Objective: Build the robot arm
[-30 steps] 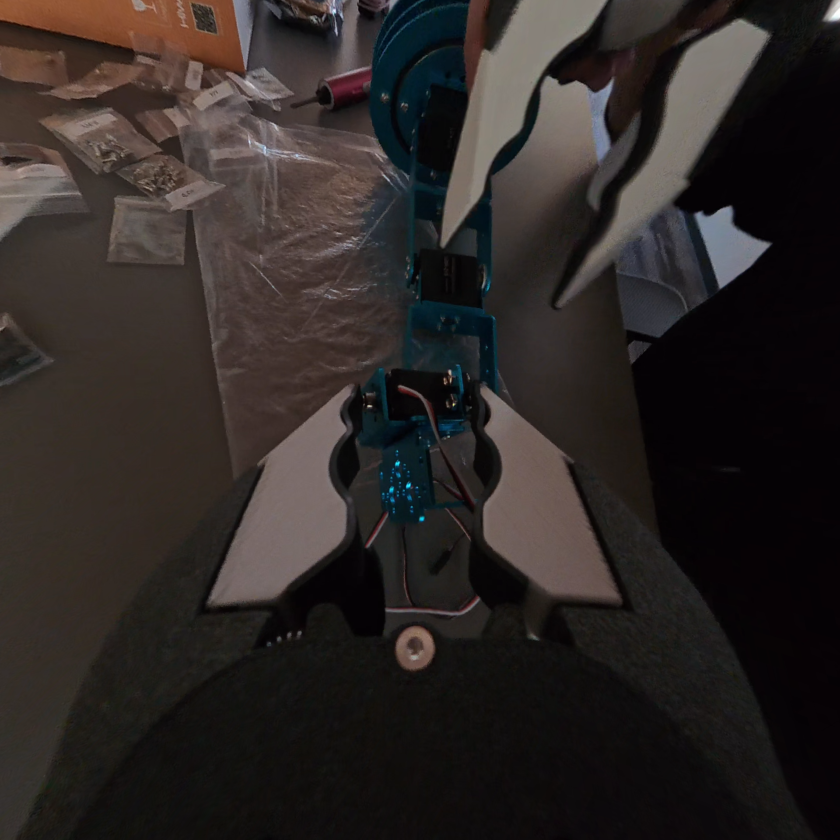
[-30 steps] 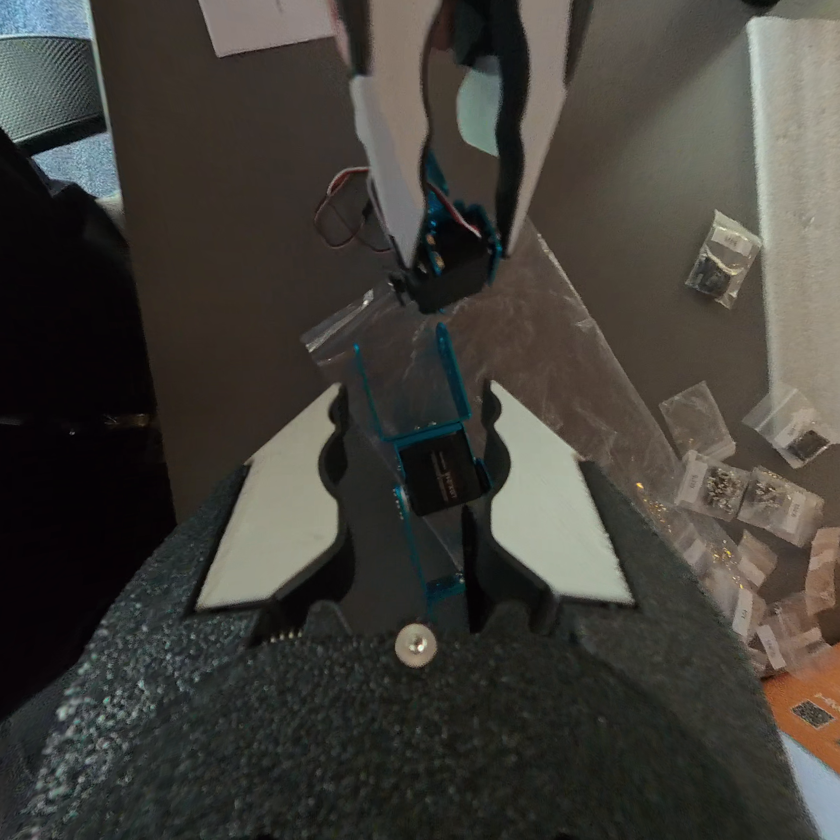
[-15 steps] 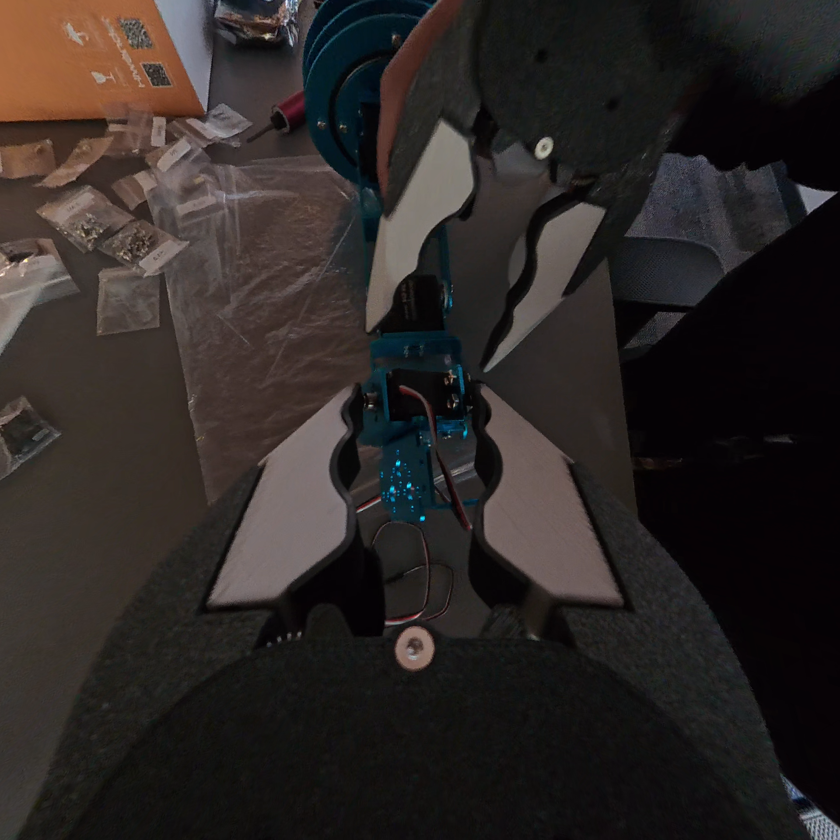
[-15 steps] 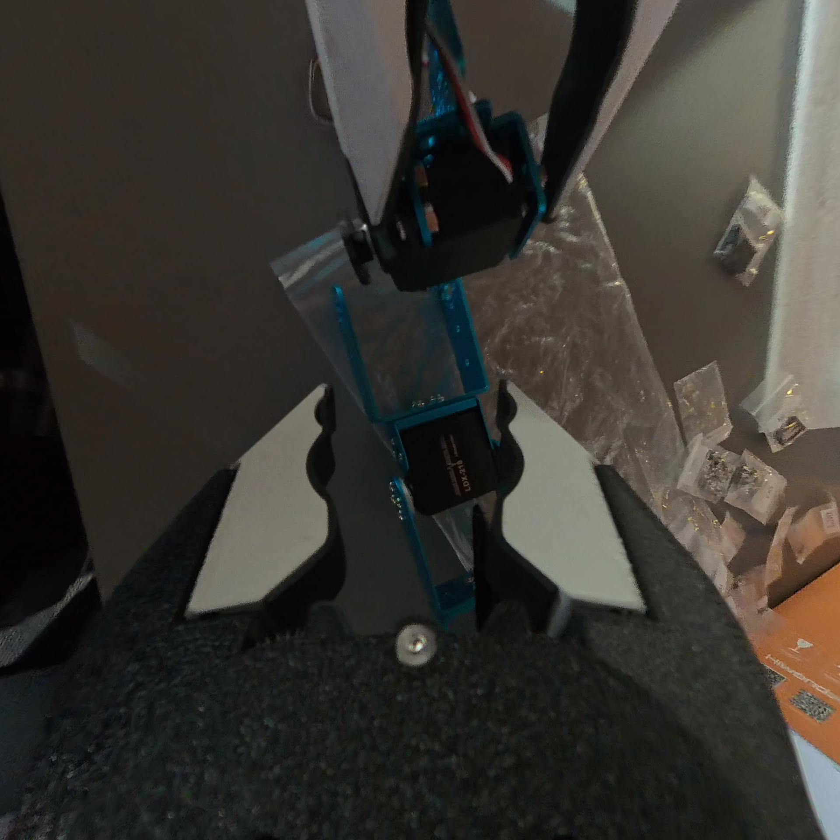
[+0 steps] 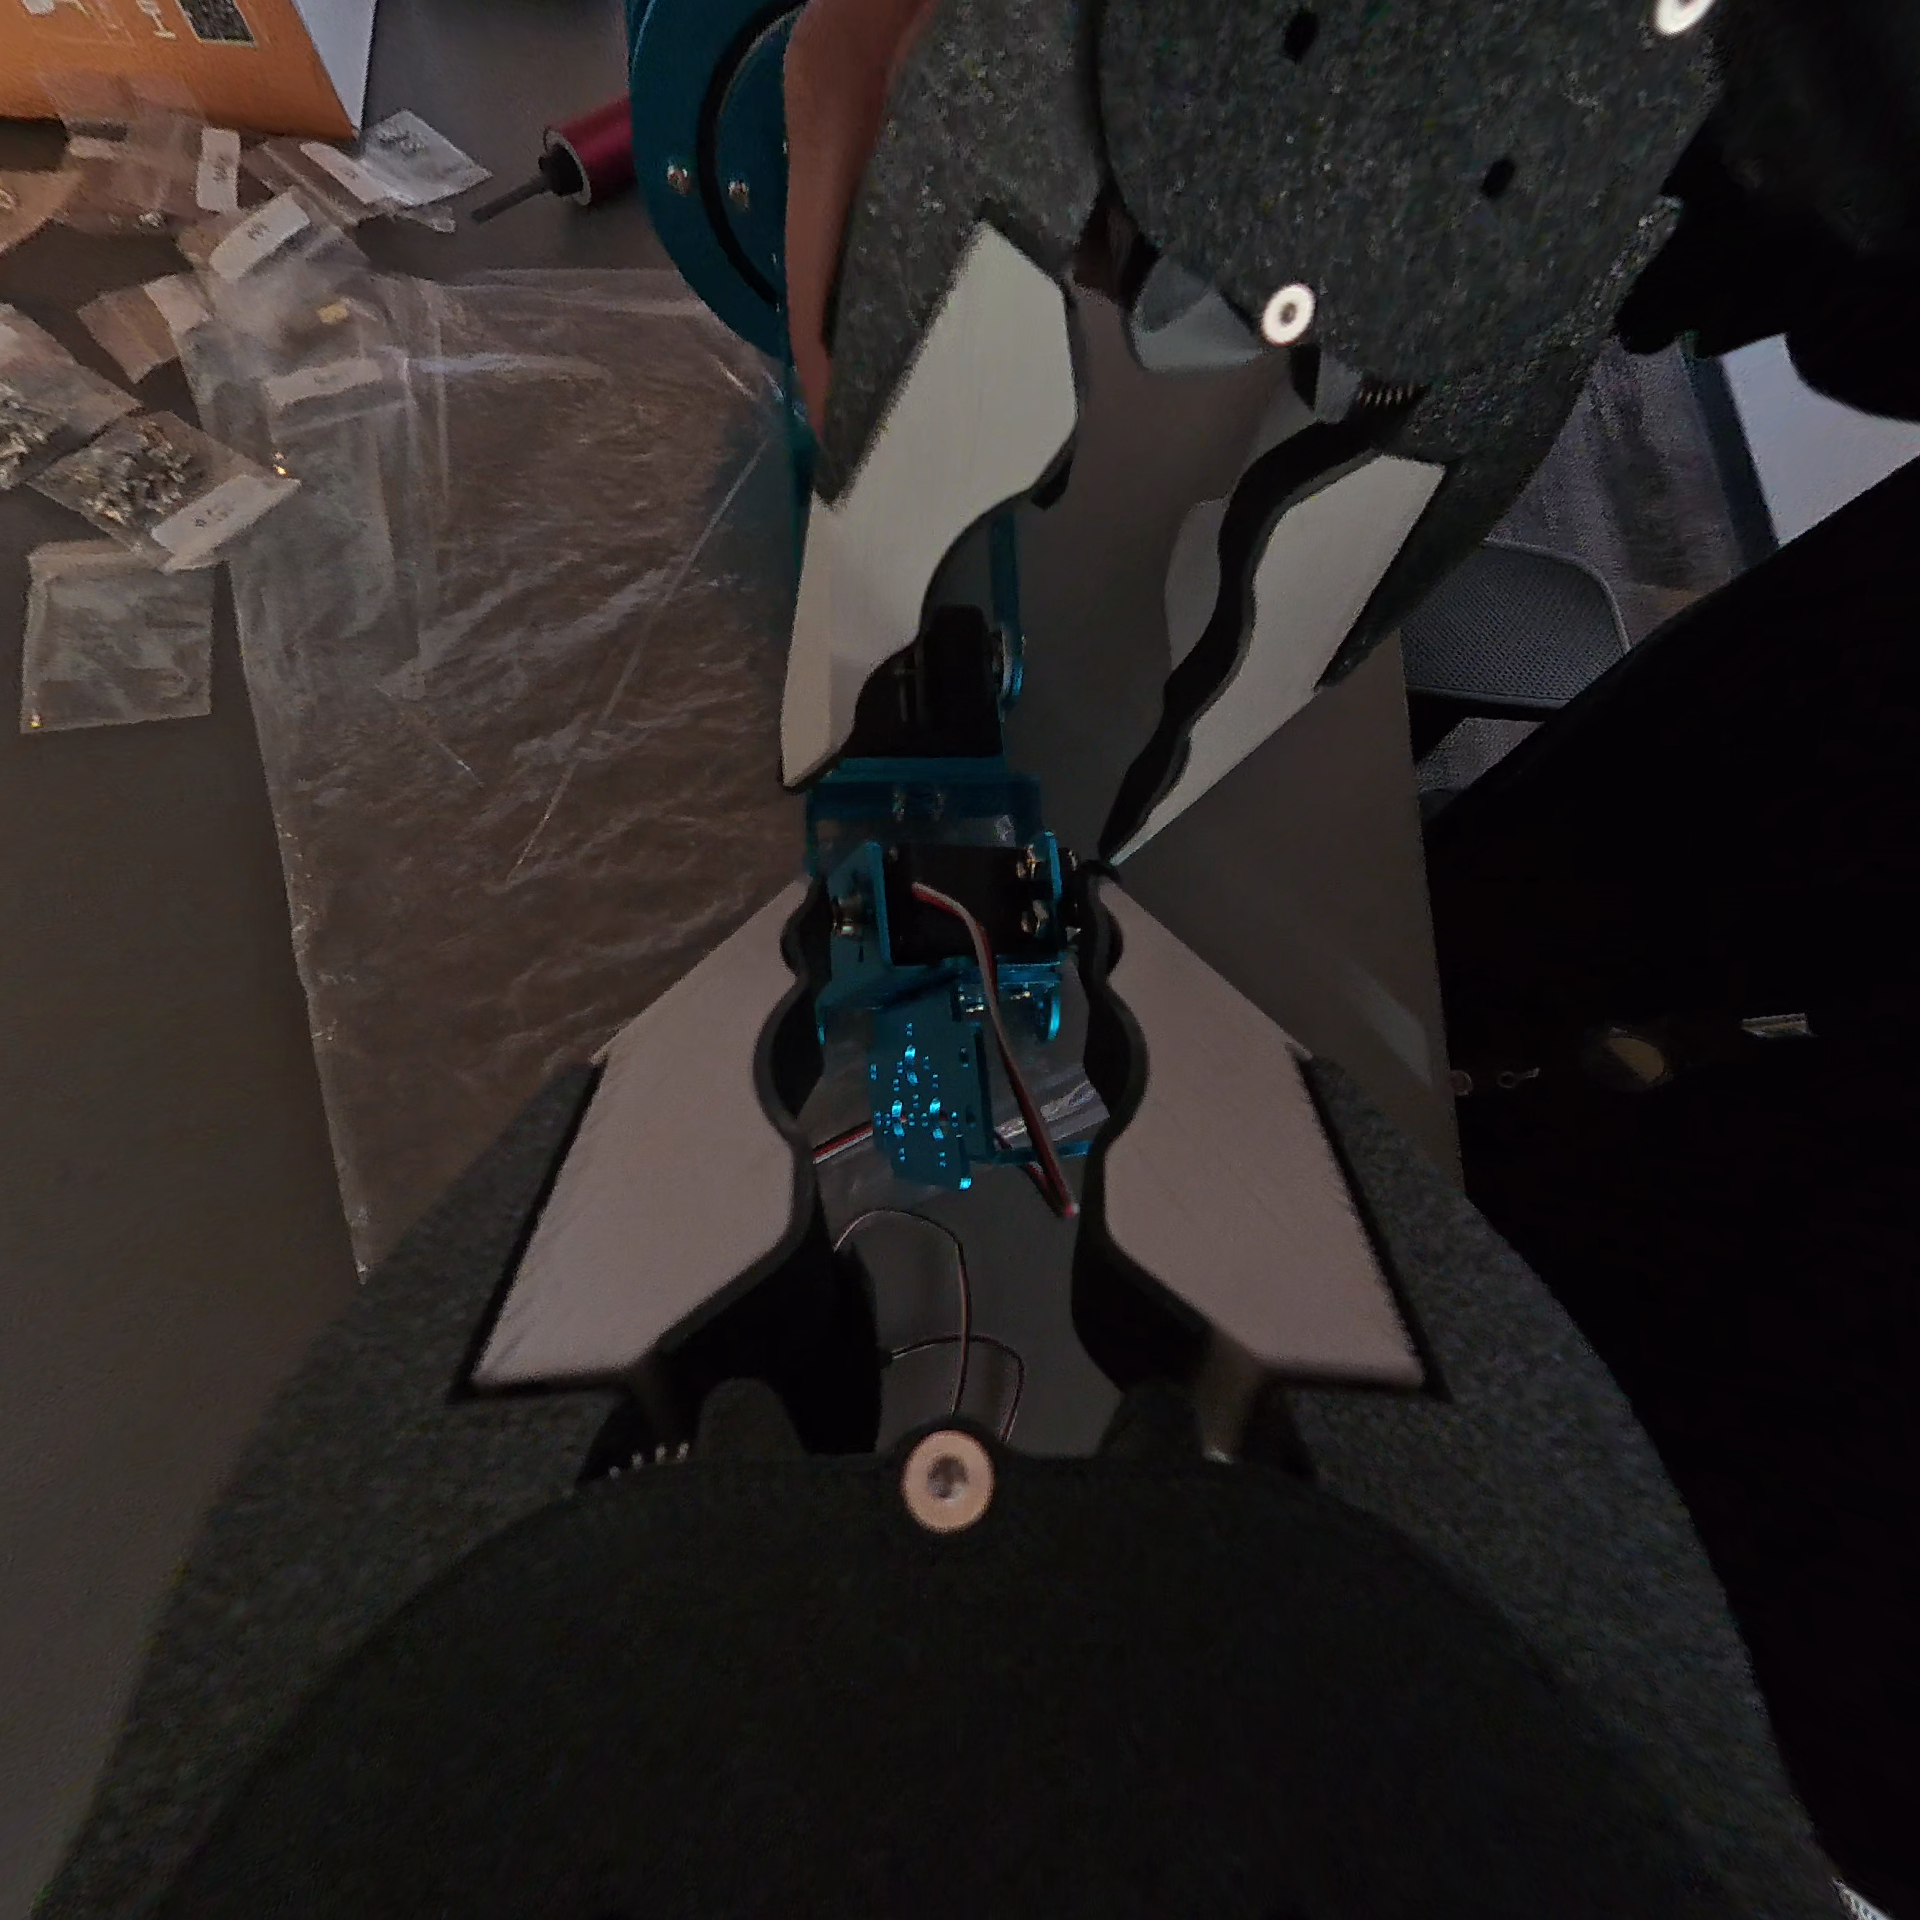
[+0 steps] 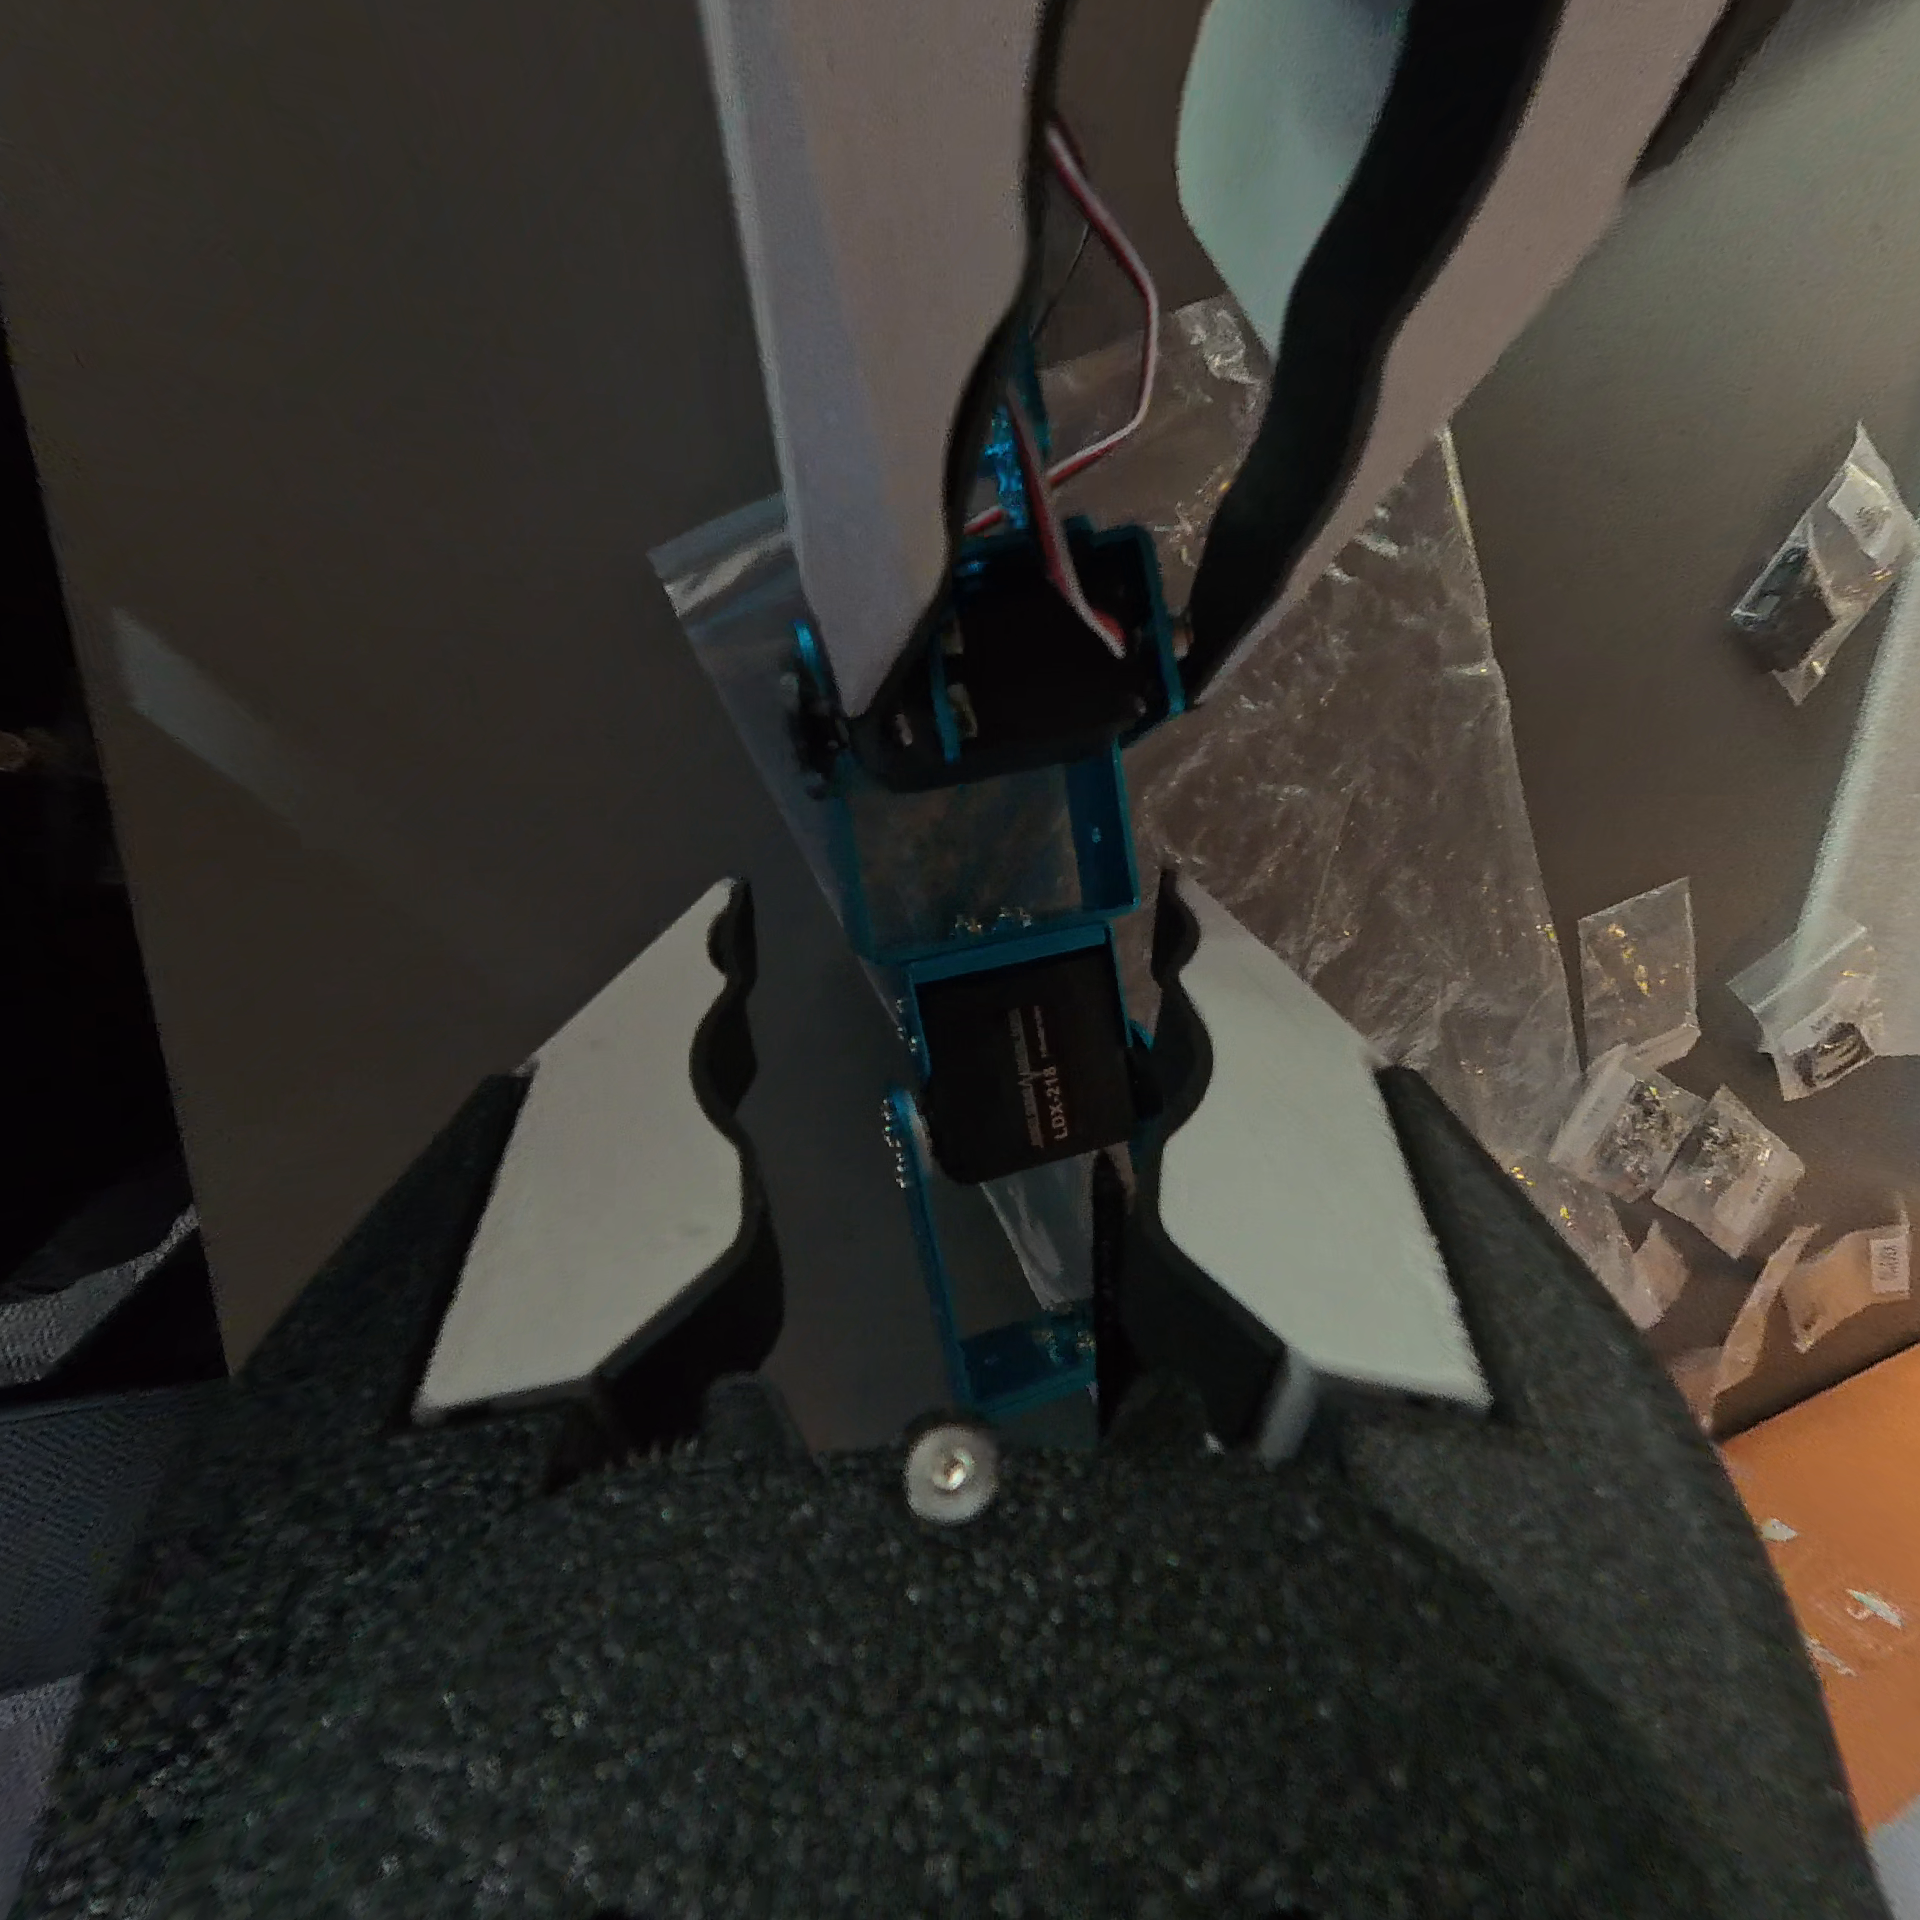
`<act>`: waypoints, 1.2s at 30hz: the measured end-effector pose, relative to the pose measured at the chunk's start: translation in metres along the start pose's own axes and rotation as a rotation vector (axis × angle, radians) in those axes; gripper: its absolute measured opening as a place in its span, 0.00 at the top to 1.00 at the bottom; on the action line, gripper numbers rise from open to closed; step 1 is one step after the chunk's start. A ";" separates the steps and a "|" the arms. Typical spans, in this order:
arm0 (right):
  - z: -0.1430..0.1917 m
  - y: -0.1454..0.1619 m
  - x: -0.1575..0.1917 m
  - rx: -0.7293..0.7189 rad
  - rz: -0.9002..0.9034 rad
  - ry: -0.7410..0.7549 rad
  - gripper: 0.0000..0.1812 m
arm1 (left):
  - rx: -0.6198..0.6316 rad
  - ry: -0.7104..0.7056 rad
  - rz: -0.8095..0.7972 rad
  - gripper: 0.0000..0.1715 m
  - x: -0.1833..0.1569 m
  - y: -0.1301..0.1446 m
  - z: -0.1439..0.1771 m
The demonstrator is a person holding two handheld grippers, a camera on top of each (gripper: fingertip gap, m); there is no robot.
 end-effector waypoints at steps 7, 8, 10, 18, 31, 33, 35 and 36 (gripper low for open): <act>0.018 0.001 0.000 0.012 0.015 0.015 0.60 | -0.048 0.062 0.088 0.72 0.010 0.008 -0.002; 0.024 0.003 -0.001 0.010 0.013 0.016 0.61 | -0.055 0.070 0.094 0.72 0.011 0.009 -0.001; 0.037 0.002 -0.002 -0.013 0.002 0.009 0.61 | -0.069 0.078 0.086 0.72 0.011 0.012 0.000; 0.068 -0.003 -0.011 -0.045 0.018 -0.061 0.63 | -0.111 0.053 0.020 0.72 0.007 0.016 0.002; 0.075 -0.028 -0.083 -0.539 -0.161 0.045 0.67 | -0.166 -0.102 -0.062 0.72 -0.003 0.019 0.002; 0.084 -0.029 -0.088 -0.627 -0.160 0.115 0.72 | -0.170 -0.121 -0.070 0.72 -0.004 0.019 0.002; 0.089 -0.028 -0.093 -0.709 -0.167 0.185 0.78 | -0.172 -0.131 -0.081 0.72 -0.005 0.019 0.002; 0.090 -0.028 -0.096 -0.723 -0.171 0.212 0.78 | -0.172 -0.131 -0.081 0.72 -0.005 0.019 0.002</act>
Point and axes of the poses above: each gripper's, where its closed fingertips meet, z back along the fingers, y out of its underside, x = y × z across the jaws, the point moved 7 cm from there along z, back along the fingers, and after that the axes turned 12 degrees about -z, right-handed, at the moved point
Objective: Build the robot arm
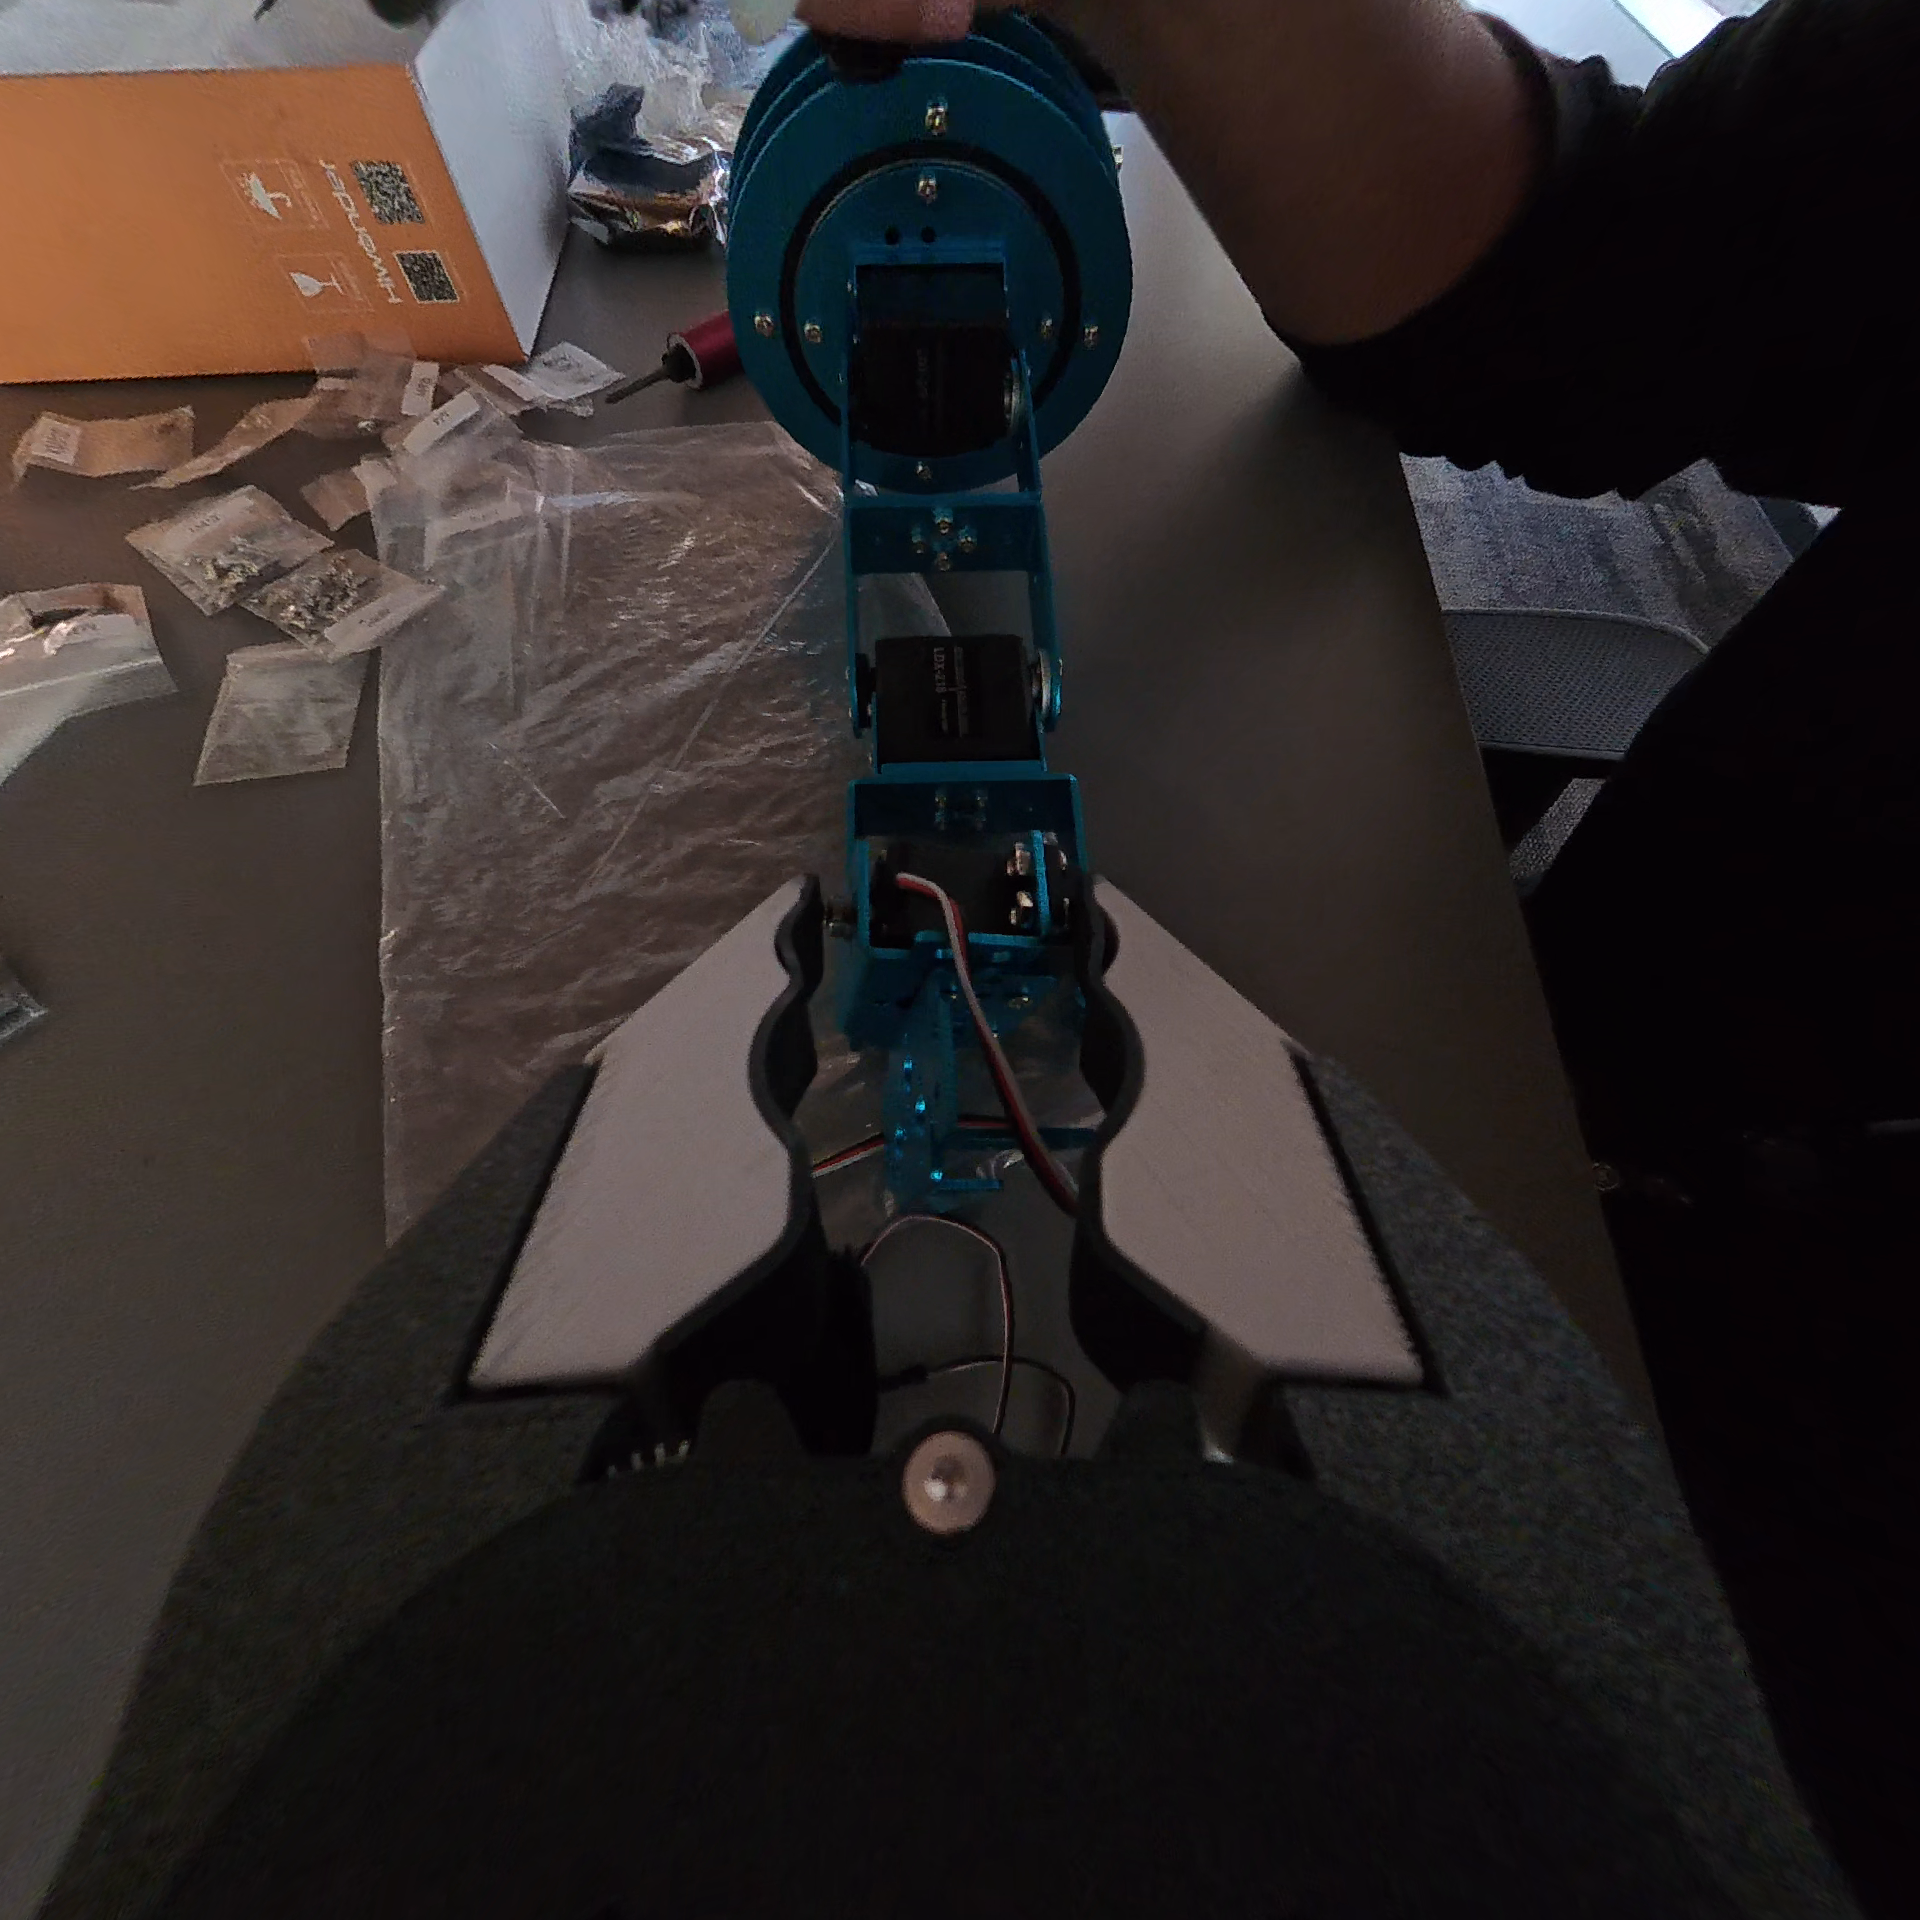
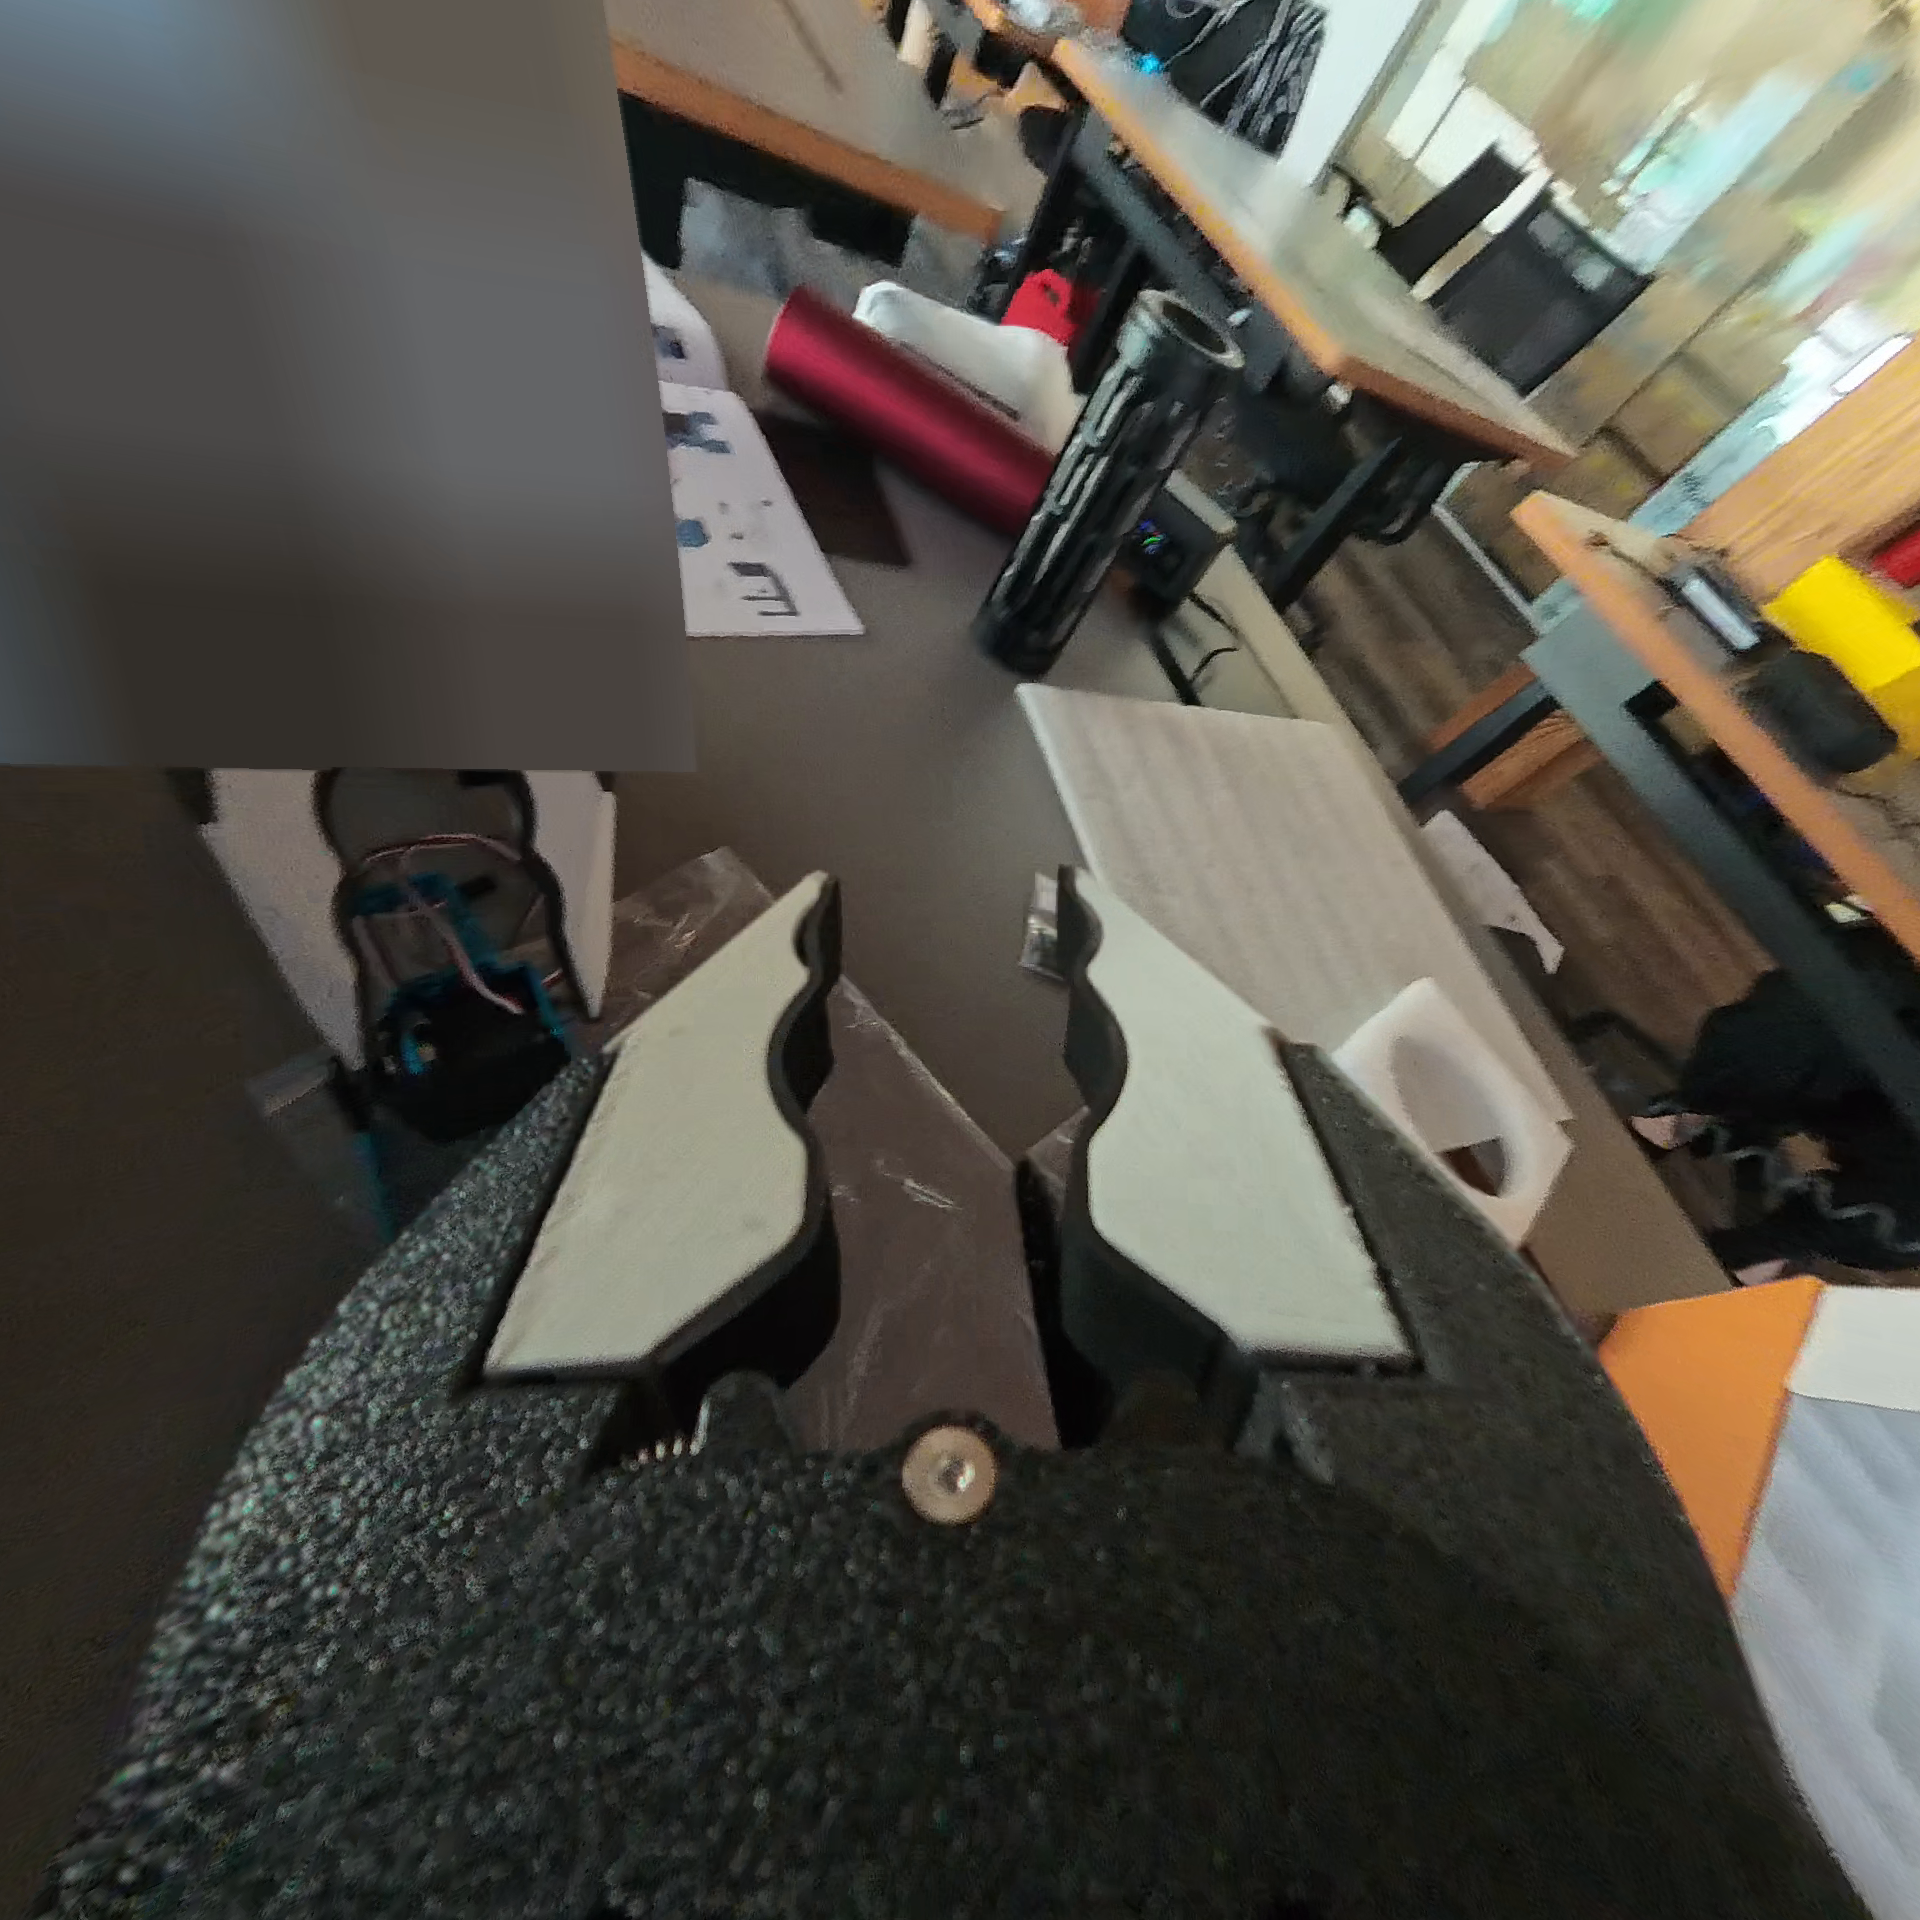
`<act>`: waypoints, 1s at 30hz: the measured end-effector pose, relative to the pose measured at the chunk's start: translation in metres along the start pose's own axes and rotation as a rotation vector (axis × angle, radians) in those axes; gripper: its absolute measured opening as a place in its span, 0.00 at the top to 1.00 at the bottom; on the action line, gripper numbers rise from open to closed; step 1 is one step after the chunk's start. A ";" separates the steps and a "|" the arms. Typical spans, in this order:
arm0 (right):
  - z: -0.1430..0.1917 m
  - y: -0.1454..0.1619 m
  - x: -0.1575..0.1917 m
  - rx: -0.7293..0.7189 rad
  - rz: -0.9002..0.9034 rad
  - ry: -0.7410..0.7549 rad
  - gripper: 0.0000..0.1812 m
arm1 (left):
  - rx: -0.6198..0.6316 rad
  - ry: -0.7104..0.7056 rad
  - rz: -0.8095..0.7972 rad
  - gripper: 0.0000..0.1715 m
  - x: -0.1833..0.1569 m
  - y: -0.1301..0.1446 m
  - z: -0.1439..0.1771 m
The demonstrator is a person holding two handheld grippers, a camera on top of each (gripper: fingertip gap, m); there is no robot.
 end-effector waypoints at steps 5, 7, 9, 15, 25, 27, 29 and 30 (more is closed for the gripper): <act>0.009 -0.007 -0.006 -0.059 0.019 0.090 0.74 | 0.005 -0.012 -0.013 0.72 0.000 -0.001 0.003; 0.011 -0.008 -0.008 -0.063 0.007 0.097 0.73 | 0.005 -0.016 -0.017 0.72 -0.001 -0.002 0.003; 0.012 -0.010 -0.010 -0.074 0.008 0.115 0.74 | -0.002 -0.009 -0.014 0.72 -0.002 -0.004 0.005; 0.031 -0.032 0.003 -0.124 -0.029 0.100 0.73 | -0.067 0.004 0.034 0.67 -0.002 -0.016 0.021; 0.032 0.002 0.094 -0.014 -0.348 -0.144 0.70 | -0.173 -0.464 0.317 0.66 -0.061 0.022 0.157; 0.018 0.022 0.119 0.051 -0.464 -0.214 0.68 | -0.176 -0.581 0.373 0.66 -0.084 0.041 0.180; 0.005 0.039 0.137 0.089 -0.532 -0.191 0.69 | -0.152 -0.710 0.412 0.66 -0.102 0.063 0.200; -0.001 0.046 0.146 0.098 -0.562 -0.184 0.73 | -0.139 -0.769 0.424 0.66 -0.109 0.074 0.209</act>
Point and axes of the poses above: each gripper's, where its closed fingertips meet, z back along the fingers, y out of its underside, x = y × z across the jaws, the point moved 7 cm from there along z, back along the fingers, and after that the axes turned 12 degrees about -z, right-handed, at the moved point
